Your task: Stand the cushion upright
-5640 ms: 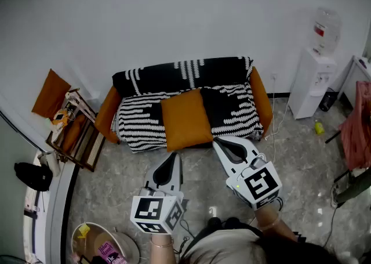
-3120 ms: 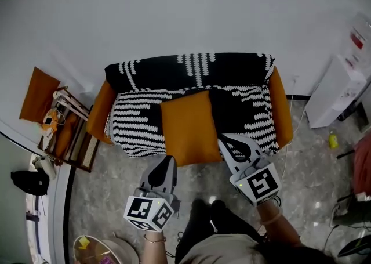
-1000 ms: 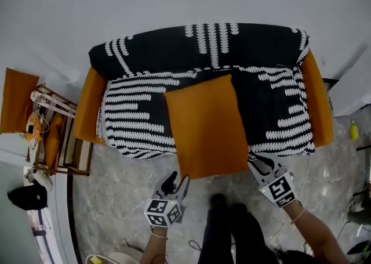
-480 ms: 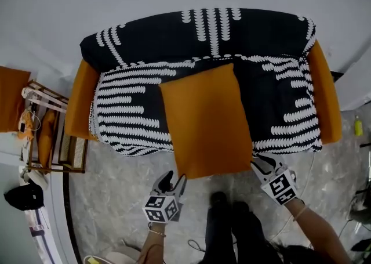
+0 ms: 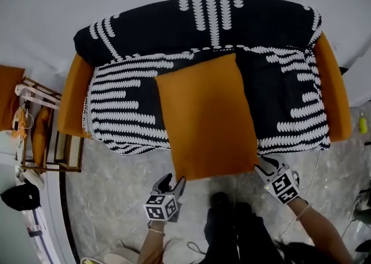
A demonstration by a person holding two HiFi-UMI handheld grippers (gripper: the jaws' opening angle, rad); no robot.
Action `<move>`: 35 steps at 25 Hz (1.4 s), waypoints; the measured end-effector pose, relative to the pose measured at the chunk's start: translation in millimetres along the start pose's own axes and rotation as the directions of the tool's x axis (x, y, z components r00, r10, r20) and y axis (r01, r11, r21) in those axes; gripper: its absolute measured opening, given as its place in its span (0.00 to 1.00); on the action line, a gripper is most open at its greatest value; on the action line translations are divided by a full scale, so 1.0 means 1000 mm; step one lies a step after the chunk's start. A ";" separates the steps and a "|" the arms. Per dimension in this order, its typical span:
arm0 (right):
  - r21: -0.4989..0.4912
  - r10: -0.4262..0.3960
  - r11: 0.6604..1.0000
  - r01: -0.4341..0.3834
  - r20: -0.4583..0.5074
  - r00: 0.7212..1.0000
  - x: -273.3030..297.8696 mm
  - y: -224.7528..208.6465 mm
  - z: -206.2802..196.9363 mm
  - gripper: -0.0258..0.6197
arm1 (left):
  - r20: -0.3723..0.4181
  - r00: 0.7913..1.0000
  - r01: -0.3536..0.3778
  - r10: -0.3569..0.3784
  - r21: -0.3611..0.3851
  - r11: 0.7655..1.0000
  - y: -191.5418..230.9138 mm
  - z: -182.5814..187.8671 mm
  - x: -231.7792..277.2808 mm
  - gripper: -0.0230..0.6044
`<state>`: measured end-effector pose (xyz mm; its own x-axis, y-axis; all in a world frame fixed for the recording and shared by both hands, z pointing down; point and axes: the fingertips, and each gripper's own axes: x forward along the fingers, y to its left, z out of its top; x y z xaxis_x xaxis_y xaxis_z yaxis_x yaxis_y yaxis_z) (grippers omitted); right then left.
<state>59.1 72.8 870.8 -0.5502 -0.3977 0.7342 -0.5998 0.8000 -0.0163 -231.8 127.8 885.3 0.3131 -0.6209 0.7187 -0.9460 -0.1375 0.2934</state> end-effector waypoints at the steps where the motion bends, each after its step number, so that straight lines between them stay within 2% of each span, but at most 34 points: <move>1: 0.005 0.002 1.000 -0.002 -0.011 1.000 0.005 0.000 -0.008 0.27 | -0.012 1.000 -0.004 0.004 -0.007 1.000 0.004 -0.008 0.005 0.43; 10: 0.025 0.021 1.000 -0.019 -0.081 0.997 0.043 0.006 -0.063 0.30 | -0.082 0.997 -0.017 0.012 -0.063 0.998 0.031 -0.062 0.042 0.44; 15: 0.046 0.041 0.998 -0.036 -0.128 0.991 0.064 0.010 -0.086 0.33 | -0.104 0.994 0.011 -0.018 -0.072 0.997 0.034 -0.075 0.063 0.46; 17: 0.063 0.044 0.997 -0.036 -0.137 0.990 0.070 0.011 -0.091 0.31 | -0.110 0.994 0.015 -0.024 -0.081 0.997 0.034 -0.077 0.070 0.46; 21: 0.083 0.047 0.996 -0.035 -0.146 0.988 0.073 0.013 -0.088 0.23 | -0.106 0.994 -0.031 0.023 -0.077 0.997 0.035 -0.074 0.070 0.35; 26: 0.100 0.049 0.994 -0.034 -0.148 0.988 0.063 0.013 -0.080 0.11 | -0.089 0.991 -0.107 0.100 -0.083 0.991 0.038 -0.066 0.057 0.15; 35: 0.124 0.038 0.992 -0.016 -0.178 0.983 0.036 0.007 -0.053 0.05 | -0.108 0.989 -0.115 0.105 -0.087 0.990 0.024 -0.034 0.030 0.10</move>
<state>65.8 88.4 933.4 -0.4606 -0.2806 0.8421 -0.6585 0.7441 -0.1123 -242.6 132.4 935.7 0.2191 -0.5453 0.8091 -0.9649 0.0022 0.2627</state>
